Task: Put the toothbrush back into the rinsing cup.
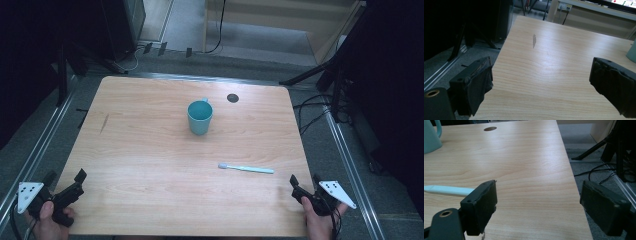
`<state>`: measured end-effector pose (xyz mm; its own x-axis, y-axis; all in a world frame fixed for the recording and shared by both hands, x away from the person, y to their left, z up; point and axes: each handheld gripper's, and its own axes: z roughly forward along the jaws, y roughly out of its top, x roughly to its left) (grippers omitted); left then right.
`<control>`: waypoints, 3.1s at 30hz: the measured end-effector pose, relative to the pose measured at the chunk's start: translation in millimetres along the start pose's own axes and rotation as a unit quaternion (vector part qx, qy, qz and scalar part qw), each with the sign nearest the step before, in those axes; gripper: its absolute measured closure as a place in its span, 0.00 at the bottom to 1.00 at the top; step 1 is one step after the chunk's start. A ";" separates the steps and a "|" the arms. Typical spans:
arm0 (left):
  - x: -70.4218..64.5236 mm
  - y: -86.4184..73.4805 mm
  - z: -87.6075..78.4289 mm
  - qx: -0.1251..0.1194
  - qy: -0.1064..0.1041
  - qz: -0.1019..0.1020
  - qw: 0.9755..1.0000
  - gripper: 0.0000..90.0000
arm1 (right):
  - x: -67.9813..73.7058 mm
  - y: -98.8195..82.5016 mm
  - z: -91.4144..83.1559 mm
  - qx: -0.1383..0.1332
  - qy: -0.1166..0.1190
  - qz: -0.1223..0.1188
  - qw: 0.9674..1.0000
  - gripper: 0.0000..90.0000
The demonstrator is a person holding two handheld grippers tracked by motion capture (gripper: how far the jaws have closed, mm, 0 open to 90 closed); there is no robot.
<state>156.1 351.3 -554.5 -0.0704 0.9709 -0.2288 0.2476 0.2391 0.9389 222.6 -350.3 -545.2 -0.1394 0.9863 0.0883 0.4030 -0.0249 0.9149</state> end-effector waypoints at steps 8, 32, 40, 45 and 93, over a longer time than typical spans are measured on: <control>-0.3 -0.1 -0.2 0.000 0.000 0.003 1.000 0.06 | 3.1 0.2 1.1 0.005 -0.009 -0.009 1.000 0.18; -5.7 -0.2 0.8 0.006 0.008 0.028 1.000 0.06 | 22.2 22.2 13.0 0.086 0.048 -0.092 0.991 0.75; -4.8 0.1 1.2 0.007 0.007 0.023 1.000 0.06 | 32.2 58.6 29.6 0.143 0.082 -0.127 0.978 0.82; -4.0 0.4 1.6 0.009 0.006 0.020 1.000 0.06 | 44.3 81.1 48.6 0.187 0.060 -0.139 0.971 0.95; -2.8 0.4 1.9 0.006 0.003 0.007 1.000 0.06 | 102.2 61.6 59.7 0.413 0.148 -0.231 0.868 0.99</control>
<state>158.3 348.7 -554.0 -0.0731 0.9742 -0.2134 0.2598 0.2252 0.9390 287.2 -241.3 -503.4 -0.6364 0.7714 -0.0037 0.7364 0.6089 0.2950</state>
